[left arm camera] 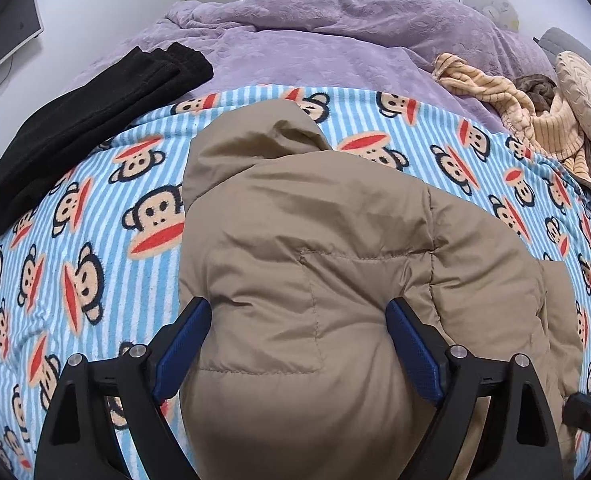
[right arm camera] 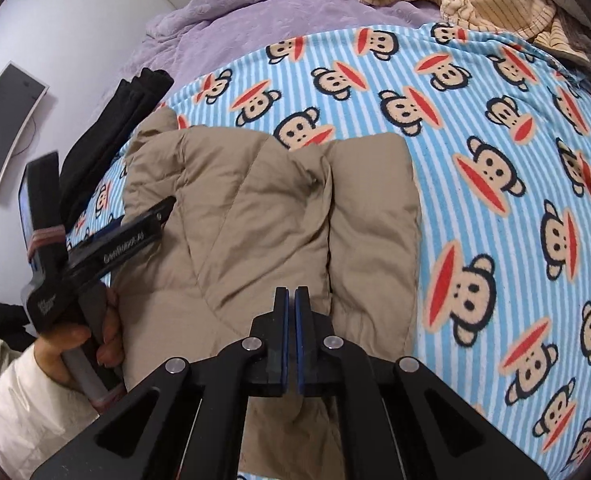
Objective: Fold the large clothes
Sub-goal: 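Lift both tools off the bundle and pull them back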
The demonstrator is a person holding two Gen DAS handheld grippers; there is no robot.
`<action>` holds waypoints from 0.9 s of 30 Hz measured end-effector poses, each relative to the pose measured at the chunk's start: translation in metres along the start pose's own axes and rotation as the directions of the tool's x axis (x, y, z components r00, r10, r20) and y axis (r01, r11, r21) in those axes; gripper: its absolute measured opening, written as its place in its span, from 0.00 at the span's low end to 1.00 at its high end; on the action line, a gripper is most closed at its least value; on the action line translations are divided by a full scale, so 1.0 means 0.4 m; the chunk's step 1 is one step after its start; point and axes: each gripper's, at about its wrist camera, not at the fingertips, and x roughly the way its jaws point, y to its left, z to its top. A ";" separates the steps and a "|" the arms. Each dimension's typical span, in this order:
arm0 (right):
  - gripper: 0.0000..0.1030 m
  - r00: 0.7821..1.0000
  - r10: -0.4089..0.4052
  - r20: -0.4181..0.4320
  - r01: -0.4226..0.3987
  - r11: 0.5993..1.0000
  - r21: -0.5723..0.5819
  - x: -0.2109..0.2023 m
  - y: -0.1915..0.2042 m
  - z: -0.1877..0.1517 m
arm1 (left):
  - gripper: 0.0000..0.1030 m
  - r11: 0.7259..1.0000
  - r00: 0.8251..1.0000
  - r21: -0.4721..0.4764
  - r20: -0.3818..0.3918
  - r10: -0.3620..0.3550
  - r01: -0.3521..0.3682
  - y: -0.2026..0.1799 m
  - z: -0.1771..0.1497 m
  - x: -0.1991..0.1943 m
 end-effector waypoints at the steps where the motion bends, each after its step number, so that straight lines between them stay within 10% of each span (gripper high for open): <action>1: 0.03 1.000 -0.008 -0.010 0.008 1.000 -0.009 0.004 -0.001 -0.016 | 0.88 1.000 1.000 0.000 -0.003 -0.001 0.001 0.002 0.000 -0.003; 9: 0.03 0.994 -0.076 -0.084 0.084 0.993 0.088 0.069 -0.090 -0.075 | 0.88 1.000 1.000 0.019 -0.006 -0.016 0.016 0.061 -0.066 -0.133; 19: 0.04 0.997 -0.011 0.079 0.010 1.000 0.008 -0.092 -0.036 -0.115 | 0.88 0.999 0.995 -0.044 -0.094 -0.032 0.028 0.128 -0.297 -0.207; 27: 0.03 0.992 -0.062 -0.114 0.060 0.998 -0.025 0.038 0.000 -0.180 | 0.88 0.999 0.993 -0.043 -0.116 -0.017 0.012 0.112 -0.303 -0.189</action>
